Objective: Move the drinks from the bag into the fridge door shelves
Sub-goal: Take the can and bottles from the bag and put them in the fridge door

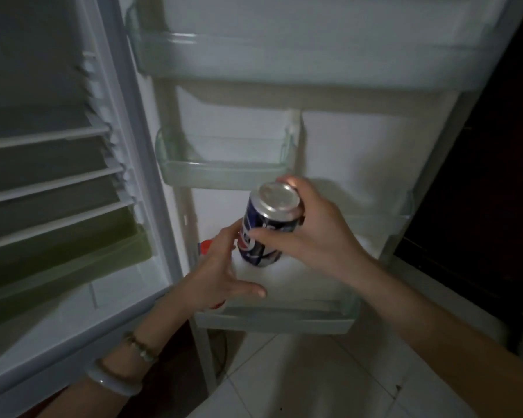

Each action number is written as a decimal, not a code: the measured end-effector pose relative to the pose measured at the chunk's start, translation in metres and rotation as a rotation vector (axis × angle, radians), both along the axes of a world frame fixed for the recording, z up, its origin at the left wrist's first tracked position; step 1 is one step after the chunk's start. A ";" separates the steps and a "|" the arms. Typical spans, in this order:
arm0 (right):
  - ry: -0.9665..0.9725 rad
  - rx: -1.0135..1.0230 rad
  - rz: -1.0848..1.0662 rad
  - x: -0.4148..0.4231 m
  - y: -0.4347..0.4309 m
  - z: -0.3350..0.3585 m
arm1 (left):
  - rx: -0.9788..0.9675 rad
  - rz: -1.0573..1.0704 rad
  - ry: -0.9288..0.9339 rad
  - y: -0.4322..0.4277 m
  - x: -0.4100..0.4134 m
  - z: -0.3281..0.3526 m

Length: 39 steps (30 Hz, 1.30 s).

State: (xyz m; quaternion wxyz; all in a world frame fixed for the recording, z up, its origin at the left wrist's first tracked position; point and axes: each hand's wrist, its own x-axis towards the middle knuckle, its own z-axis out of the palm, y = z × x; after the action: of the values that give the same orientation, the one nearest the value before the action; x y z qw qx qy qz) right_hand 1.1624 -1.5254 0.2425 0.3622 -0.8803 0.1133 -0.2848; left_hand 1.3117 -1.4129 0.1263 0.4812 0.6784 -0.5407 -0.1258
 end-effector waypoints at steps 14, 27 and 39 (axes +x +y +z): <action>-0.126 -0.044 -0.306 0.008 -0.073 0.045 | 0.179 0.098 -0.440 -0.008 0.008 0.008; -0.015 -0.009 -0.313 0.033 -0.098 0.010 | 0.229 0.189 -0.928 -0.011 0.013 -0.006; -0.136 -0.546 -0.382 -0.001 -0.037 -0.003 | 0.274 0.314 -0.937 0.022 -0.010 -0.012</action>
State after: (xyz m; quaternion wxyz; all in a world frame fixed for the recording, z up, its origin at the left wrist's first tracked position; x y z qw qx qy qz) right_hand 1.1612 -1.5625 0.2394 0.0601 -0.8867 0.1712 -0.4253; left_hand 1.3020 -1.3910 0.1144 0.1069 0.7919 -0.5686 0.1955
